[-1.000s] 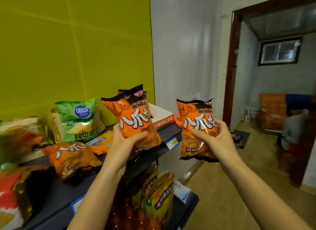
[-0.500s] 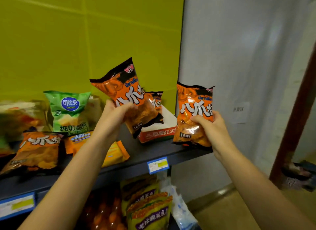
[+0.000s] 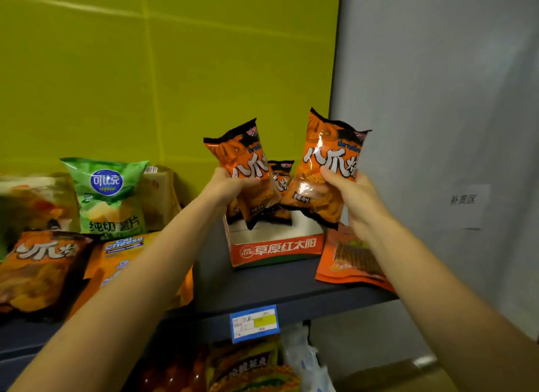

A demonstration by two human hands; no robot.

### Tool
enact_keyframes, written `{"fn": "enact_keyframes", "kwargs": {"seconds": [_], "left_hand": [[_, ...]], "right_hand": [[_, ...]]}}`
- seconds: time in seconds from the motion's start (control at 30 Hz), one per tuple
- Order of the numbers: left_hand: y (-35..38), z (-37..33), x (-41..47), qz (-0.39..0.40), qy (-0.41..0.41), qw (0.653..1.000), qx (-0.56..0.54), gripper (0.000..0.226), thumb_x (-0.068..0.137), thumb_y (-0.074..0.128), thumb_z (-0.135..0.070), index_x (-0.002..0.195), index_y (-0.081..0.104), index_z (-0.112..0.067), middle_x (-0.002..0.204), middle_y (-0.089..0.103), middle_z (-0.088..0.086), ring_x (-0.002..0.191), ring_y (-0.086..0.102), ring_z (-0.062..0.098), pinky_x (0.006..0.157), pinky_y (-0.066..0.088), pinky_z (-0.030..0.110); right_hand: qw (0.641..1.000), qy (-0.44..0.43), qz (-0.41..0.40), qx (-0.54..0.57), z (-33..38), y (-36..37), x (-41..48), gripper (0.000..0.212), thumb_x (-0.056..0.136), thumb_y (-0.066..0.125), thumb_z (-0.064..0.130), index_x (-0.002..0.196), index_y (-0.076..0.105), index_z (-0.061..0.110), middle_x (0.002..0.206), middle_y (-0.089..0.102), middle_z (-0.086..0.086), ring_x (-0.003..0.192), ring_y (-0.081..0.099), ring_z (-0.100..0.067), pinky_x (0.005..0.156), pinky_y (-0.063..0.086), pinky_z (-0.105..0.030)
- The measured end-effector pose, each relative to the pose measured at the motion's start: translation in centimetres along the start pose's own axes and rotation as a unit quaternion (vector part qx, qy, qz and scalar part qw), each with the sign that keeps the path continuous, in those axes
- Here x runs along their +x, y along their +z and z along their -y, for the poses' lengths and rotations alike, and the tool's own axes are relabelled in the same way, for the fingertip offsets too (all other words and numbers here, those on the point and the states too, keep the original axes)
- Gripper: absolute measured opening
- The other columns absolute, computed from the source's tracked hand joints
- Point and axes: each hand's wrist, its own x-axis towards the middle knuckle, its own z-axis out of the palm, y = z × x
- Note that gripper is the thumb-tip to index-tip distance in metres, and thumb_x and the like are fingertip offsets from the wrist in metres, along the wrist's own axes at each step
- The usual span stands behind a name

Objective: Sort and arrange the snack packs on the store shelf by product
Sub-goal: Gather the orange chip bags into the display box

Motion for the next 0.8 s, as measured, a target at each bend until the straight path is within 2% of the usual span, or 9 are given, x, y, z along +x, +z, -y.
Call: {"fn": "enact_keyframes", "kwargs": {"seconds": [0.07, 0.2, 0.3, 0.37, 0.43, 0.53, 0.67, 0.7, 0.8], "left_hand": [[0.7, 0.8, 1.4, -0.006, -0.004, 0.999, 0.04, 0.046, 0.08, 0.067, -0.005, 0.124, 0.052, -0.004, 0.122, 0.06, 0.008, 0.114, 0.055, 0.025, 0.094, 0.043, 0.037], [1.0, 2.6, 4.1, -0.024, -0.028, 0.995, 0.096, 0.055, 0.076, 0.071, -0.003, 0.125, 0.049, -0.003, 0.127, 0.058, 0.013, 0.119, 0.055, 0.03, 0.095, 0.045, 0.04], [0.8, 4.0, 5.5, -0.014, -0.043, 0.984, 0.173, 0.063, 0.071, 0.076, -0.006, 0.125, 0.046, -0.006, 0.126, 0.059, 0.012, 0.116, 0.056, 0.029, 0.093, 0.048, 0.039], [0.7, 4.5, 5.8, -0.014, -0.053, 0.978, 0.201, 0.069, 0.07, 0.077, -0.008, 0.129, 0.04, -0.006, 0.128, 0.056, 0.012, 0.117, 0.054, 0.029, 0.092, 0.047, 0.035], [0.9, 4.8, 5.9, -0.027, -0.058, 0.972, 0.225, 0.07, 0.076, 0.072, -0.008, 0.132, 0.031, -0.003, 0.13, 0.051, 0.013, 0.121, 0.05, 0.03, 0.09, 0.045, 0.032], [1.1, 5.1, 5.9, -0.04, -0.03, 0.956, 0.288, 0.068, 0.083, 0.066, -0.011, 0.133, 0.022, 0.001, 0.135, 0.047, 0.017, 0.125, 0.047, 0.032, 0.095, 0.044, 0.036], [1.1, 5.4, 5.7, -0.045, 0.009, 0.931, 0.362, 0.065, 0.085, 0.063, -0.019, 0.134, 0.026, 0.0, 0.135, 0.049, 0.015, 0.122, 0.05, 0.031, 0.084, 0.043, 0.029], [1.0, 5.5, 5.8, -0.05, 0.019, 0.92, 0.389, 0.063, 0.085, 0.064, -0.022, 0.134, 0.03, -0.001, 0.134, 0.05, 0.014, 0.122, 0.05, 0.031, 0.085, 0.043, 0.028], [0.8, 5.9, 6.1, -0.074, 0.055, 0.852, 0.516, 0.058, 0.085, 0.061, -0.036, 0.13, 0.042, -0.005, 0.132, 0.052, 0.014, 0.121, 0.046, 0.032, 0.099, 0.036, 0.035]], "right_hand": [[1.0, 0.001, 0.018, -0.001, -0.5, 0.5, 2.1, 0.054, 0.082, 0.067, 0.026, 0.131, 0.047, 0.016, 0.123, 0.061, -0.001, 0.106, 0.059, -0.014, 0.065, 0.047, -0.018], [0.996, 0.044, 0.067, -0.044, -1.8, 1.7, 5.4, 0.05, 0.08, 0.068, 0.029, 0.124, 0.049, 0.018, 0.12, 0.061, 0.0, 0.111, 0.056, -0.017, 0.084, 0.048, -0.029], [0.988, 0.072, 0.098, -0.091, -3.2, 2.4, 7.1, 0.018, 0.084, 0.064, 0.022, 0.098, 0.054, 0.023, 0.102, 0.061, 0.003, 0.101, 0.055, -0.016, 0.087, 0.044, -0.029], [0.983, 0.091, 0.119, -0.106, -4.1, 2.8, 7.9, 0.013, 0.084, 0.064, 0.018, 0.088, 0.053, 0.022, 0.105, 0.061, -0.001, 0.096, 0.056, -0.017, 0.082, 0.045, -0.028], [0.976, 0.104, 0.14, -0.13, -4.7, 3.1, 8.5, 0.013, 0.084, 0.065, 0.017, 0.092, 0.055, 0.019, 0.113, 0.063, -0.006, 0.094, 0.058, -0.018, 0.076, 0.048, -0.027], [0.958, 0.052, 0.142, -0.242, -5.7, 3.2, 9.9, 0.041, 0.081, 0.068, 0.022, 0.117, 0.053, 0.012, 0.115, 0.062, -0.004, 0.104, 0.058, -0.021, 0.088, 0.049, -0.034], [0.923, -0.012, 0.121, -0.365, -6.0, 3.5, 10.7, 0.066, 0.078, 0.071, 0.03, 0.129, 0.037, 0.005, 0.123, 0.056, -0.008, 0.115, 0.055, -0.028, 0.09, 0.048, -0.036], [0.912, -0.027, 0.114, -0.393, -6.1, 3.6, 10.6, 0.068, 0.079, 0.069, 0.031, 0.13, 0.034, 0.004, 0.126, 0.054, -0.011, 0.115, 0.055, -0.03, 0.086, 0.047, -0.034], [0.863, -0.076, 0.101, -0.489, -6.6, 4.2, 10.0, 0.069, 0.08, 0.068, 0.034, 0.13, 0.031, 0.002, 0.128, 0.054, -0.016, 0.113, 0.056, -0.032, 0.079, 0.047, -0.034]]}}
